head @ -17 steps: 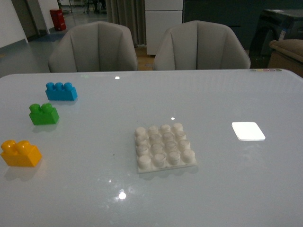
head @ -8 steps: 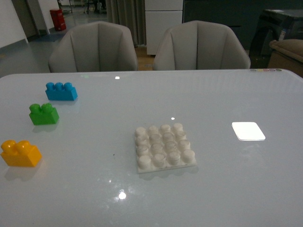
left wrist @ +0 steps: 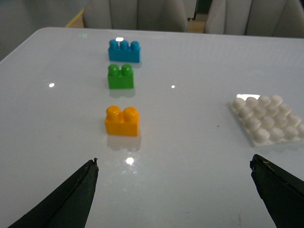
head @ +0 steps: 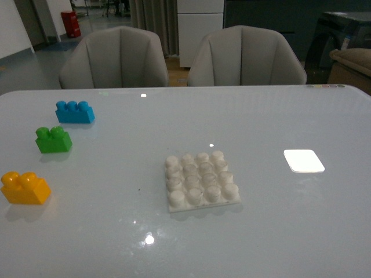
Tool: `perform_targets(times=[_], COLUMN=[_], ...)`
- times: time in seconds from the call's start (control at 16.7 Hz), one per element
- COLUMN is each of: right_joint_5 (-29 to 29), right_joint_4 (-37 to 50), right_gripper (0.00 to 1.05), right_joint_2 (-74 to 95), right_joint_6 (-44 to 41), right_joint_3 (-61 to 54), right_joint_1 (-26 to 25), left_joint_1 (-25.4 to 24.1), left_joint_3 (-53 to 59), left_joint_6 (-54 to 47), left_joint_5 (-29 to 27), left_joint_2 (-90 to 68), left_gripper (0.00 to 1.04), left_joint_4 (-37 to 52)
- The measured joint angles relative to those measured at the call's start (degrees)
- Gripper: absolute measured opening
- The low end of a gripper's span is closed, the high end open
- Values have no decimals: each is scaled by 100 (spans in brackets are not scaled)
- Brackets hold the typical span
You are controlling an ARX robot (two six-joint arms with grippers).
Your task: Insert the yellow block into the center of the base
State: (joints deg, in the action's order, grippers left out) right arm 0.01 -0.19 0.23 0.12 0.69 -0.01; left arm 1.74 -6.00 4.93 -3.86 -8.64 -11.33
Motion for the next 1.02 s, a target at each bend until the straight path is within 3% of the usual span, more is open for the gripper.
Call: perform_targets(times=[0.3,0.48,0.66,0.78,1.02], right_joint_5=[2,2,0,0,0], right_joint_4=[0,-2,0,-2,0], right_gripper=[98,98,98,98,98], right_joint_2=[0,0,0,0,0], right_joint_6=[0,2,2,2,2], right_joint_3=[0,0,0,0,0], right_joint_1=[0,0,0,0,0], left_joint_1=[-398,-890,-988,-1036,-1001], left_joint_3=[-140,-216,-1281,-2090,-3309], left_joint_6=[92,7,-232,-356,-739], left_joint_5=[450,1067,1285,1368,1539], left_joint_2=[-697,-2839,-6015,-7700,-9606], left_gripper=[98,98,98,98,98], left_joint_4=[955,2990,5165,5353,5093])
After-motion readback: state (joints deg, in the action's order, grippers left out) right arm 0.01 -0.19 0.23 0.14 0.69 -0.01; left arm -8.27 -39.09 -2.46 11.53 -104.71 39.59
